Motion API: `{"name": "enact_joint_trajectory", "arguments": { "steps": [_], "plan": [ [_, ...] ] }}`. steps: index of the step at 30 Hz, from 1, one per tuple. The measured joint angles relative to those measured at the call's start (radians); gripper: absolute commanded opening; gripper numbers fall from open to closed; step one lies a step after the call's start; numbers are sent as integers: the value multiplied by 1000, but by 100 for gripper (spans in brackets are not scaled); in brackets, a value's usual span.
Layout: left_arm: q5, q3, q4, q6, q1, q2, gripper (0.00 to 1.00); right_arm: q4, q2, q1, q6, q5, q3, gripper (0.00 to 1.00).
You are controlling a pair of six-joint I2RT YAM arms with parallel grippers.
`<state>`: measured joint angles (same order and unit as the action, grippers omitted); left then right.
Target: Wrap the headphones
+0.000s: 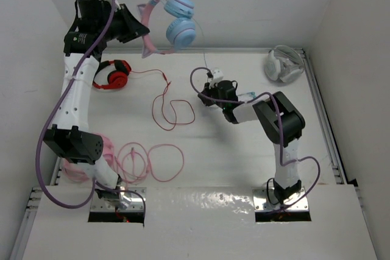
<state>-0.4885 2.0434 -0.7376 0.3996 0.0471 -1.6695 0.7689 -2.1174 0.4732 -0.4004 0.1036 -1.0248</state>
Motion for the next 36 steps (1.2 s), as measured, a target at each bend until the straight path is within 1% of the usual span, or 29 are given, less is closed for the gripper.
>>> {"name": "enact_joint_trajectory", "arguments": {
  "steps": [4, 8, 10, 14, 19, 22, 27, 33, 36],
  "plan": [
    [89, 40, 0, 52, -20, -32, 0, -38, 129, 82, 132, 1, 92, 0],
    [251, 97, 25, 107, -47, -90, 0, -153, 239, 205, 275, 30, 140, 0],
    [301, 101, 39, 126, -69, -111, 0, -220, 268, 247, 329, 59, 142, 0],
    [395, 101, 44, 154, -117, -154, 0, -338, 290, 273, 409, 85, 143, 0],
    [544, 60, 44, 125, -133, -167, 0, -378, 359, 286, 446, 87, 183, 0],
    [610, 43, 61, 105, -131, -167, 0, -401, 397, 319, 463, 88, 187, 0],
    [638, 19, 84, 95, -131, -167, 0, -443, 422, 398, 491, 103, 171, 0],
    [656, -42, 137, 77, -129, -187, 0, -565, 441, 498, 536, 144, 75, 0],
    [666, -98, 182, 73, -124, -208, 0, -610, 468, 518, 539, 189, 31, 0]
  ]
}}
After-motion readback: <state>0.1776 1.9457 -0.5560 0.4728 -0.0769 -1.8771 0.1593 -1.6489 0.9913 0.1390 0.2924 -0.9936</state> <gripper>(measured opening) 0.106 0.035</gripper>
